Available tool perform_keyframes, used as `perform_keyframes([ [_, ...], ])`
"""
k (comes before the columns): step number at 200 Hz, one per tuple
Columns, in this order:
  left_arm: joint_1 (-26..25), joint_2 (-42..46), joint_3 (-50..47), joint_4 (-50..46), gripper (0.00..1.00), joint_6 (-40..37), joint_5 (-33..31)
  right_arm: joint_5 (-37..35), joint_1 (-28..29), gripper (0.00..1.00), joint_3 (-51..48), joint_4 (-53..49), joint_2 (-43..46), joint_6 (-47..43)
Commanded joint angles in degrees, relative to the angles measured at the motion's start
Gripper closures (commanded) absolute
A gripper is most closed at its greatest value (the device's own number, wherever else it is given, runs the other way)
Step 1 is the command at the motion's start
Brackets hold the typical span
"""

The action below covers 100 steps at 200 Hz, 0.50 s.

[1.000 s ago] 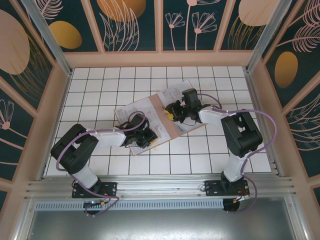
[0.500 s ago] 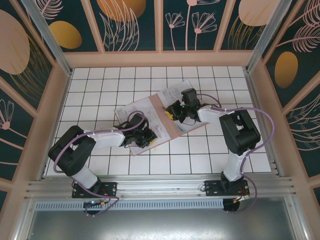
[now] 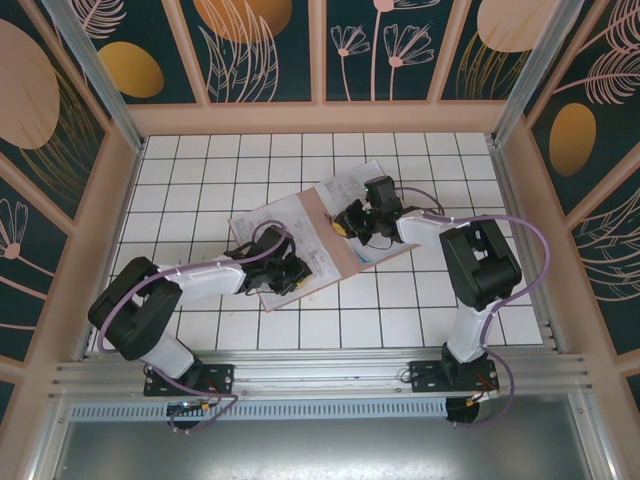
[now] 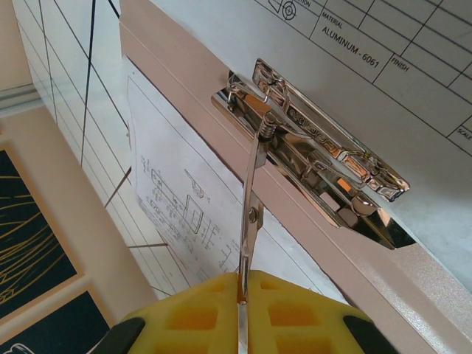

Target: Put the files into the folder

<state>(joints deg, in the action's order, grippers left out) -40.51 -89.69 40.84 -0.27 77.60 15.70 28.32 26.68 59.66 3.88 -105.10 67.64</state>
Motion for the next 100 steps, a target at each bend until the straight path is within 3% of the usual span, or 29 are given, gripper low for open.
perform_keyframes([
  [1, -0.2, 1.7, -1.0, -2.8, 0.8, -0.7, -1.3, -0.9, -0.4, 0.89, 0.8, -1.0, -0.5, -0.9],
  [100, 0.2, 4.0, -5.3, -3.2, 0.79, -0.8, -1.9, 0.1, -1.0, 0.96, -2.8, 0.6, 0.1, -0.5],
])
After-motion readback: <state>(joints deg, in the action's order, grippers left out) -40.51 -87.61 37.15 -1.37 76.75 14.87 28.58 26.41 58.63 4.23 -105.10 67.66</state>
